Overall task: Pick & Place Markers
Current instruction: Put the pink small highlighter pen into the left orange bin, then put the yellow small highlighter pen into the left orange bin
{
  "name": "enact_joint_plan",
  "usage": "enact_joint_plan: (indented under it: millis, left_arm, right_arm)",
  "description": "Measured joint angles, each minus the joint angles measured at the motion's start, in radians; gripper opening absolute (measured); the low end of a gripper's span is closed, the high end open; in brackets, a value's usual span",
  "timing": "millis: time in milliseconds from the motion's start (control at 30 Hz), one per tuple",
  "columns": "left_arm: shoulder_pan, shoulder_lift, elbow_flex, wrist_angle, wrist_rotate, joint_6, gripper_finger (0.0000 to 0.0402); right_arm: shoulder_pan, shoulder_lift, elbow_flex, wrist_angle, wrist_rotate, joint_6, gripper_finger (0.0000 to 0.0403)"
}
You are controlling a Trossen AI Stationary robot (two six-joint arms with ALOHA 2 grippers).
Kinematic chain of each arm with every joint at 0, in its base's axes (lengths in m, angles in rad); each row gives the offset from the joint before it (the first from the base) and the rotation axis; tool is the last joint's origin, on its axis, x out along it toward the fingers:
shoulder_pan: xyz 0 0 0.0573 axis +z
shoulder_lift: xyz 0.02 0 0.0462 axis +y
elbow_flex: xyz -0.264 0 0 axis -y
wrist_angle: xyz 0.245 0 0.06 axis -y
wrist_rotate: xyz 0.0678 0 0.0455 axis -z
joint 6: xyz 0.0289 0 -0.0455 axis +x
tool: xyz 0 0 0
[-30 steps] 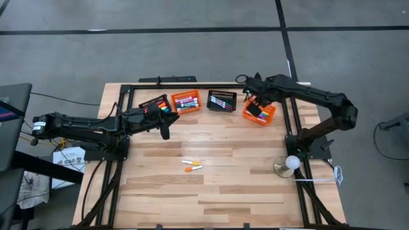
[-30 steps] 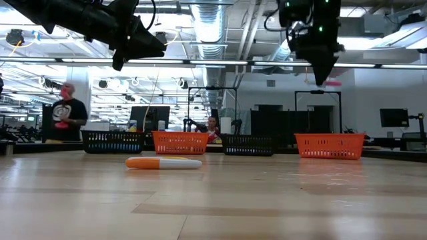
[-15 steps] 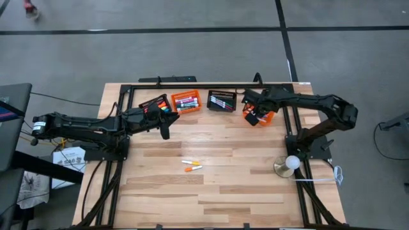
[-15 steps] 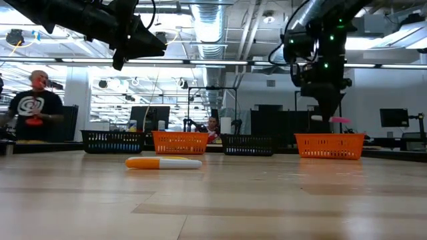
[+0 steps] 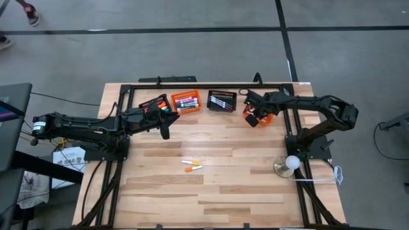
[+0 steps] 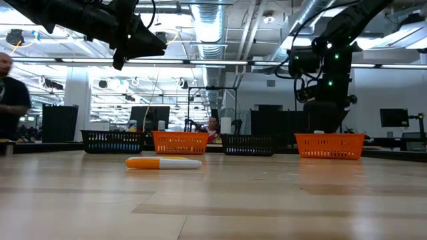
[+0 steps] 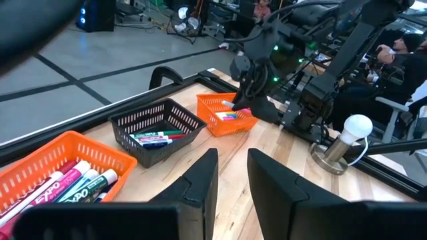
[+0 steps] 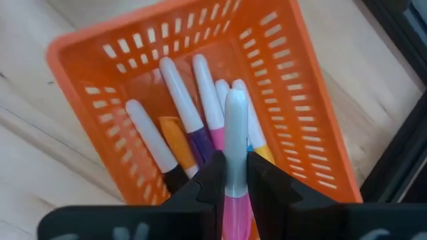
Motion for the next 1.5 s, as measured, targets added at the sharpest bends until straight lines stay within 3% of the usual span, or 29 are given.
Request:
enact_joint_plan:
  millis: [800,1133,1300,1500]
  left_arm:
    - [0.000,0.000,0.000,0.002,0.000,0.000,0.0081]
    - [0.000,0.000,0.000,0.002,0.000,0.000,0.0081]
    - [0.000,0.000,0.000,0.002,0.000,0.000,0.0081]
    - [0.000,0.000,0.000,0.002,0.000,0.000,0.0081]
  right_arm:
    - [-0.018,0.000,-0.045,0.084,-0.034,-0.033,0.0049]
    - [-0.017,0.000,-0.041,0.089,-0.062,-0.026,0.0118]
    - [0.003,-0.004,0.015,0.078,-0.068,0.028,0.0143]
    - [0.075,-0.060,0.139,0.048,-0.062,0.057,0.0130]
